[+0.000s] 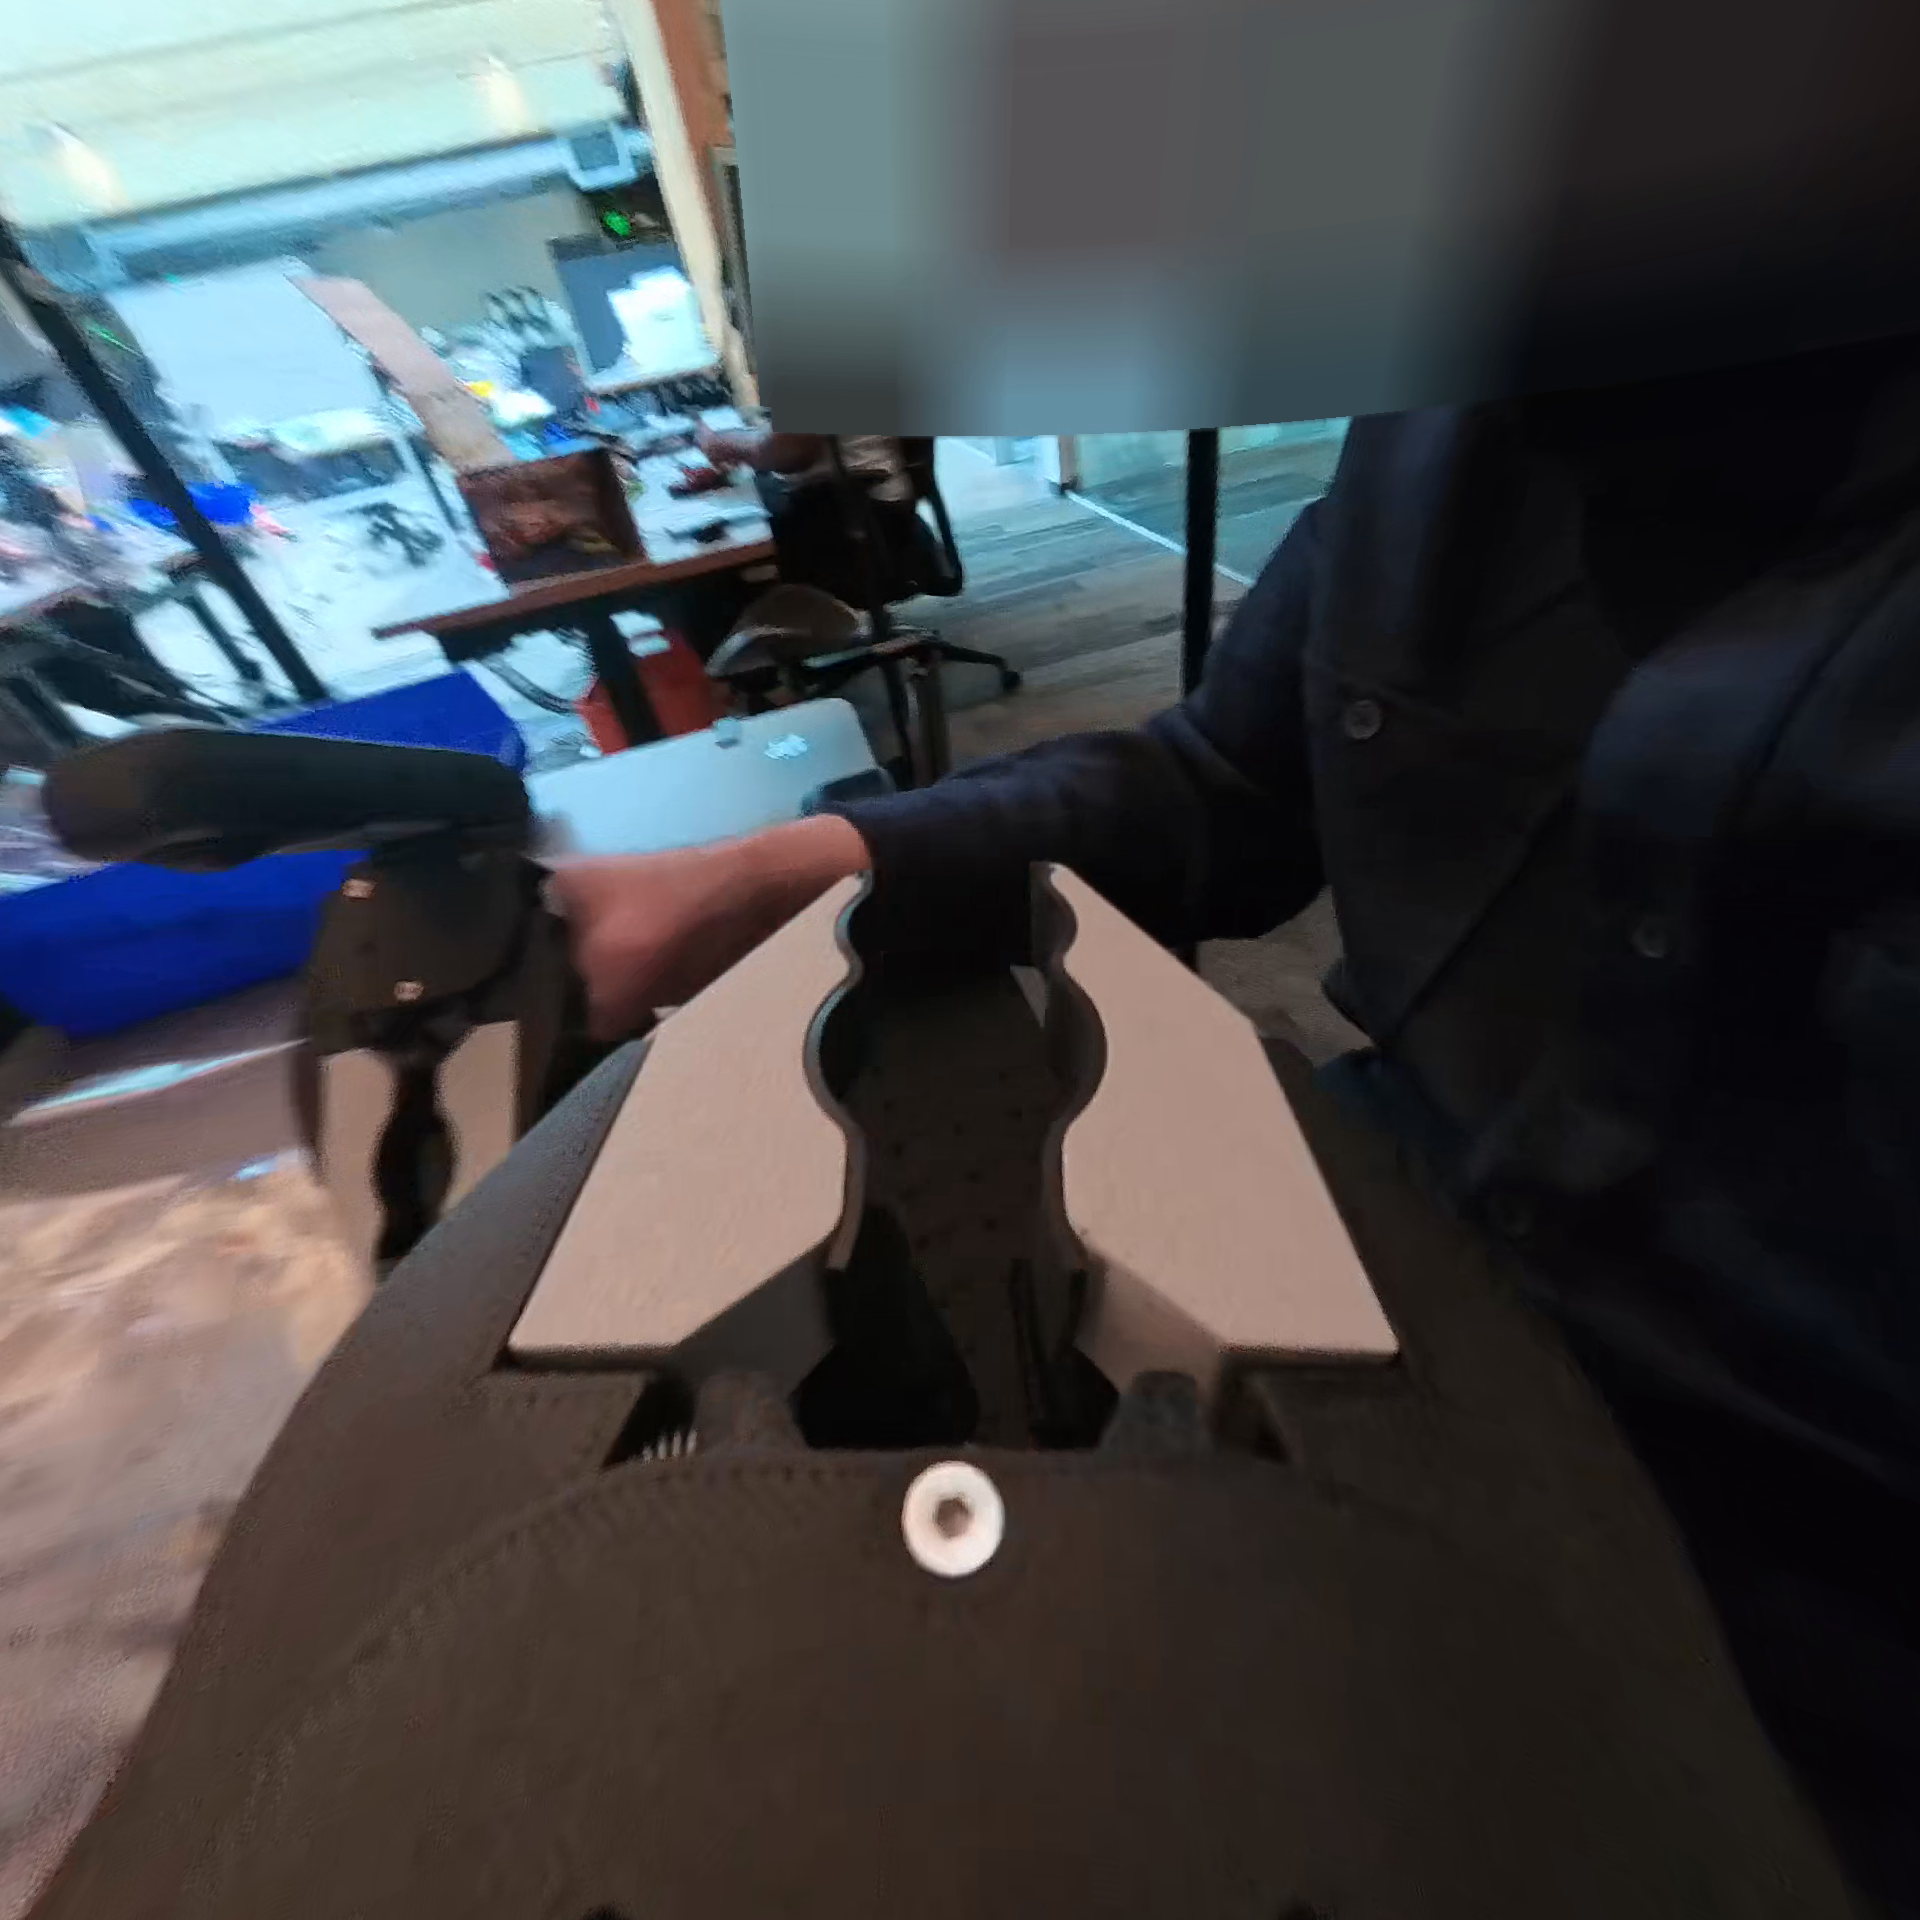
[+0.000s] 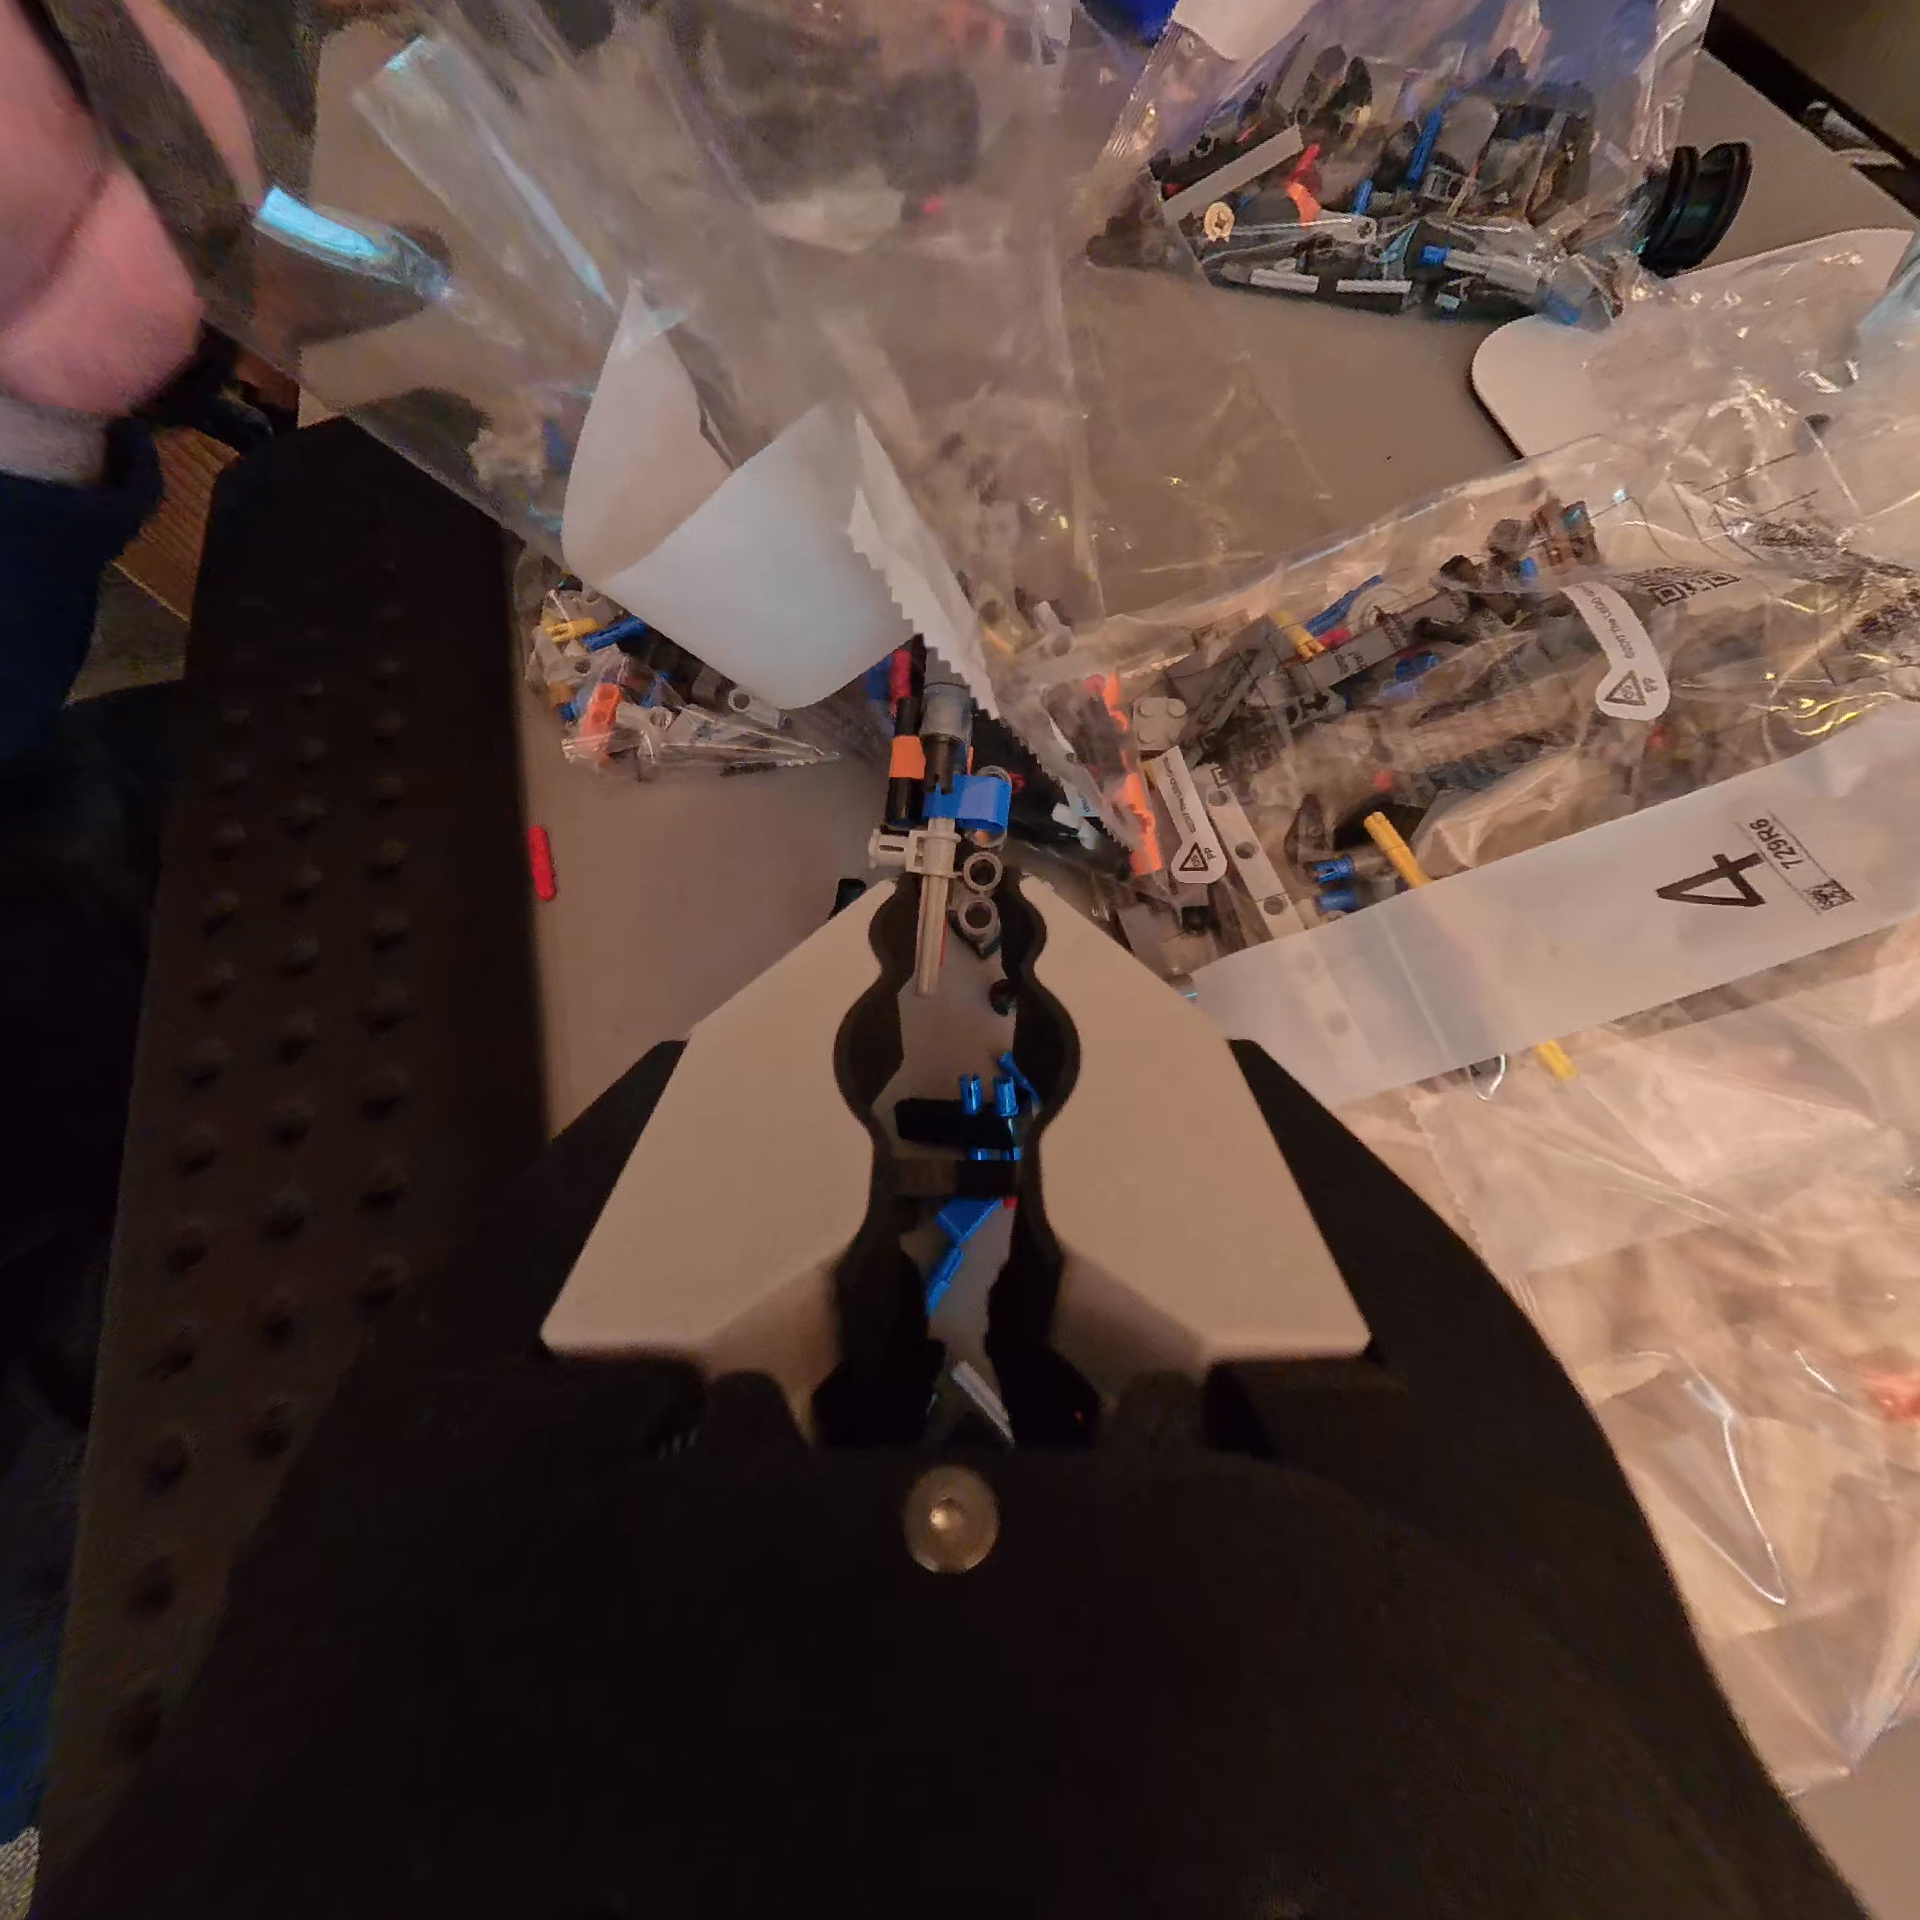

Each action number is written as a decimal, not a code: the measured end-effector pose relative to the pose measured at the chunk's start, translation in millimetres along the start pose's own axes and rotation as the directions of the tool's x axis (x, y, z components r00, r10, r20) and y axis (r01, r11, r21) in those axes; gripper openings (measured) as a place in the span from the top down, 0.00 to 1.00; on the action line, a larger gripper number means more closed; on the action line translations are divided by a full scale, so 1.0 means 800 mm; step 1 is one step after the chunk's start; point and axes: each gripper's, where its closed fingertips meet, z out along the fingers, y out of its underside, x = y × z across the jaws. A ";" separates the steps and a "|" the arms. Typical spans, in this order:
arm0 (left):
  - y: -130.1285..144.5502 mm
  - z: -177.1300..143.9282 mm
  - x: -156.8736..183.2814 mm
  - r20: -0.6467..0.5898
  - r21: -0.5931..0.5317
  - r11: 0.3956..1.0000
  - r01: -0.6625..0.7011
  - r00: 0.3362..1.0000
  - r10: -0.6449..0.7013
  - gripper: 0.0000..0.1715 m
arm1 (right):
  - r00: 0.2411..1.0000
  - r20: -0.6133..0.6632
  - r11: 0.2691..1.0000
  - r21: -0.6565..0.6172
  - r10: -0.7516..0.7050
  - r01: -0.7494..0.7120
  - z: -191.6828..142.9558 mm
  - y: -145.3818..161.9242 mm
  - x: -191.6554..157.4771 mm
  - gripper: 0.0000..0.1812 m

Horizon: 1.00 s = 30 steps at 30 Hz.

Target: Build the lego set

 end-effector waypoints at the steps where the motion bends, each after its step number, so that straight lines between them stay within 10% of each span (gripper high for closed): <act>1: 0.013 0.013 -0.003 -0.014 -0.040 0.999 0.023 1.000 -0.023 0.83 | 1.000 0.002 1.000 0.004 0.000 0.000 0.000 -0.001 0.000 0.93; 5: 0.087 0.030 -0.061 0.135 -0.249 0.956 0.157 0.983 -0.127 0.80 | 1.000 0.002 1.000 0.014 0.003 -0.003 -0.002 -0.001 0.000 0.93; 15: 0.098 -0.056 -0.184 0.519 -0.088 0.961 0.262 0.835 -0.181 0.71 | 0.999 0.011 0.998 0.060 0.034 -0.035 -0.012 -0.006 0.005 0.93; 30: 0.127 -0.027 -0.185 0.476 -0.116 0.952 0.283 0.857 -0.197 0.80 | 0.989 0.020 0.989 0.036 -0.145 0.144 -0.002 -0.009 -0.023 0.93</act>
